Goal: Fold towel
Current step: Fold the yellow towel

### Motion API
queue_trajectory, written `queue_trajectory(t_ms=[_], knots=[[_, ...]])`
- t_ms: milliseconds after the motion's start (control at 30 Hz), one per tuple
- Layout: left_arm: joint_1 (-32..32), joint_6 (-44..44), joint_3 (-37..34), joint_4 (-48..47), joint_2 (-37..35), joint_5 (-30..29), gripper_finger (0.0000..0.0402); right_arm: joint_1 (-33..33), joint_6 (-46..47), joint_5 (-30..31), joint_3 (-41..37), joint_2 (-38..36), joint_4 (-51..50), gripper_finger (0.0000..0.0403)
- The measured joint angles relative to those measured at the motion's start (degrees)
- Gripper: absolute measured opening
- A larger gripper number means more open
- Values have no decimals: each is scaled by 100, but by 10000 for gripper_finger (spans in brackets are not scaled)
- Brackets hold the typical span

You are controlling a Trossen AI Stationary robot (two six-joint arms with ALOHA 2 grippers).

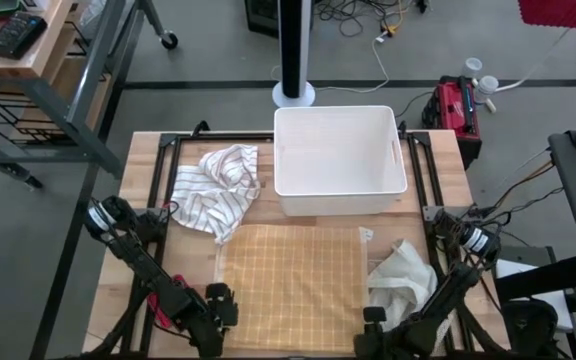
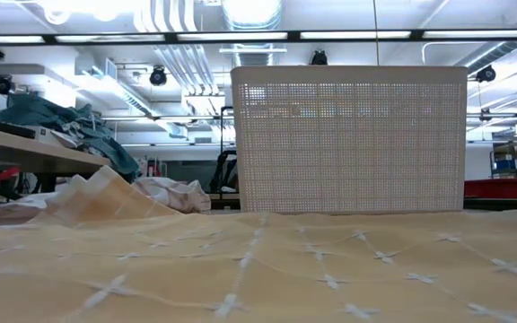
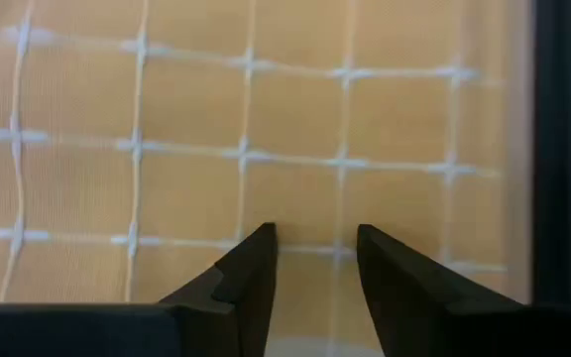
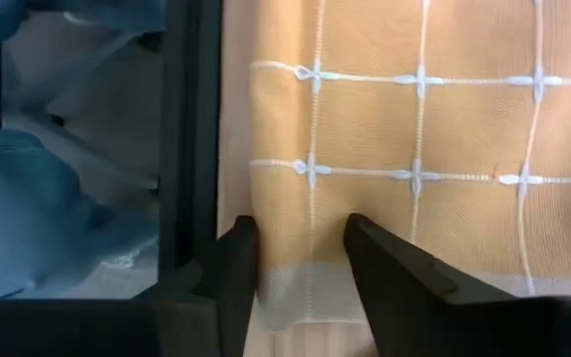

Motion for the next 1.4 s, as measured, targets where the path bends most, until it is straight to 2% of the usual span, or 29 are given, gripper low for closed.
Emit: queue_trajectory(t_ms=[133,233,267,500,667,833,1000,1133,1267,1400], knots=[[58,-11,-22,-20,-9,212,90,-139,-99,-199,-16,-68,-112,92],[122,-5,-27,-114,-14,333,36,-286,-327,-474,-35,-124,-192,24],[129,-5,-27,-131,-15,396,19,-317,-410,-551,-37,-138,-202,13],[88,-35,41,-207,-94,590,1,-347,-685,-557,-73,-452,-862,2],[79,-21,179,-400,-374,590,0,-330,-516,-374,-81,-987,-1419,1],[96,-90,329,-527,-492,265,0,-382,-478,-159,-90,-1251,-1530,1],[116,-190,548,58,-440,800,0,-410,-477,-106,-85,-1300,-1509,0],[116,-123,733,119,-212,840,2,-453,-494,-60,-86,-1298,-1488,0],[122,-182,889,118,-44,1036,32,-529,-517,2,-135,-1299,-1465,0],[138,-266,966,121,157,1041,90,-540,-534,8,-169,-1300,-1452,0]])
